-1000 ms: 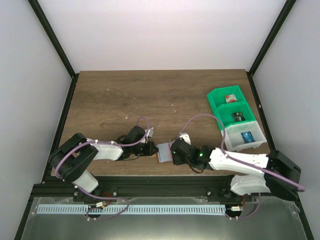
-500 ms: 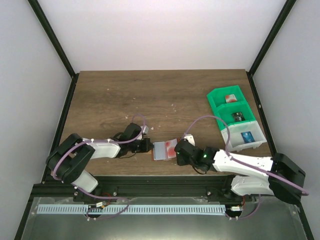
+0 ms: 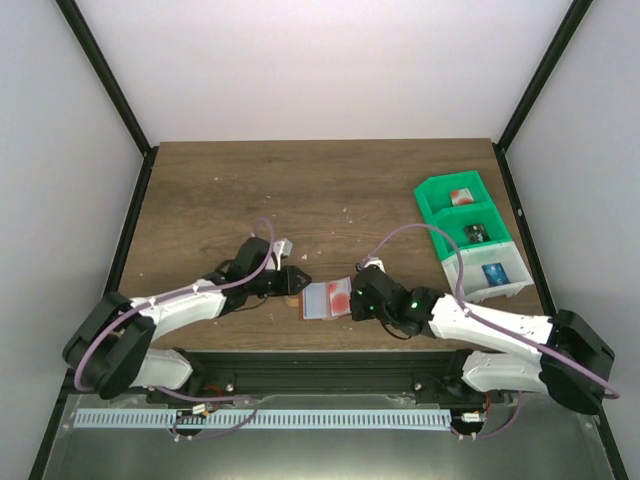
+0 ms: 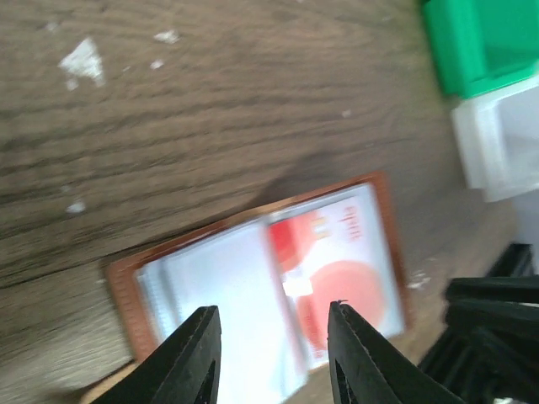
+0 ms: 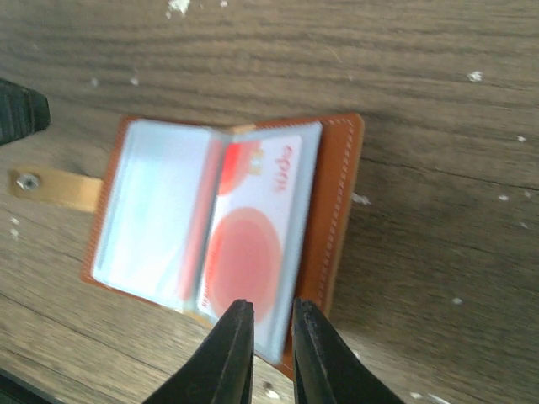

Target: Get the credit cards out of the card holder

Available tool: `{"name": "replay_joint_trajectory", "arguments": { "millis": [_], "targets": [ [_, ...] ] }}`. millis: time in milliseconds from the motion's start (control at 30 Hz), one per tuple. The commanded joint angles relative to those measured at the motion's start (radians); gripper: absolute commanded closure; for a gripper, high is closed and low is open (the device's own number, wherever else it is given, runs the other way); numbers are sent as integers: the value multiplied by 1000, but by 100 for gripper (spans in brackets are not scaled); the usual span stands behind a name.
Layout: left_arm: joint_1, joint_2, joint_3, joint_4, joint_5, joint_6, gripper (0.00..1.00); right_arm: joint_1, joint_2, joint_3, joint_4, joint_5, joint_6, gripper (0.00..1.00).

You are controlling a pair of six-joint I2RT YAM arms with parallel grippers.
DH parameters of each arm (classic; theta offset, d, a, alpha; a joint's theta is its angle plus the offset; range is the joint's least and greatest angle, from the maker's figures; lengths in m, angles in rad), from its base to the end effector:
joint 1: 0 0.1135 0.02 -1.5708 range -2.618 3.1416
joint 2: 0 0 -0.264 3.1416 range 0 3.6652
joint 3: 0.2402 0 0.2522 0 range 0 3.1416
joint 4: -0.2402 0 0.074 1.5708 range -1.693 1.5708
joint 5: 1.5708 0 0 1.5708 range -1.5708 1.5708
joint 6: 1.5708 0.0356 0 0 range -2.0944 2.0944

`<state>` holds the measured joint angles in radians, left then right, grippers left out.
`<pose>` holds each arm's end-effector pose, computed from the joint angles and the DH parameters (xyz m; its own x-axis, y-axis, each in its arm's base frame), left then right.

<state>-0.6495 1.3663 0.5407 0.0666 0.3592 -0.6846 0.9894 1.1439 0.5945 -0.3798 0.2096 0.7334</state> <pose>0.1951 -0.1639 0.1588 -0.9111 -0.0515 -0.4091 0.2494 0.7213 -0.6462 0.1248 0.1765 0.1899 -0.8283 -0.0681 -0.5562 -0.2619 0.9245 0.2768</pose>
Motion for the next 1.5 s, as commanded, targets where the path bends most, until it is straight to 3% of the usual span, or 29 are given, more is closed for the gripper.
{"name": "replay_joint_trajectory", "arguments": {
  "millis": [0,433,833,1300,1467],
  "targets": [
    [-20,-44,16,71,84,-71,62,-31,21,39,115,-58,-27,87],
    [-84,208,-25,406,201,-201,64,-107,141,-25,243,-114,-33,87],
    [-85,292,-43,426,166,-177,64,-115,246,-118,348,-149,-9,87],
    [-96,337,-37,466,145,-184,66,-115,245,-177,382,-160,14,87],
    [-96,350,-33,477,138,-185,73,-115,241,-176,380,-159,13,87]
  ]
}}
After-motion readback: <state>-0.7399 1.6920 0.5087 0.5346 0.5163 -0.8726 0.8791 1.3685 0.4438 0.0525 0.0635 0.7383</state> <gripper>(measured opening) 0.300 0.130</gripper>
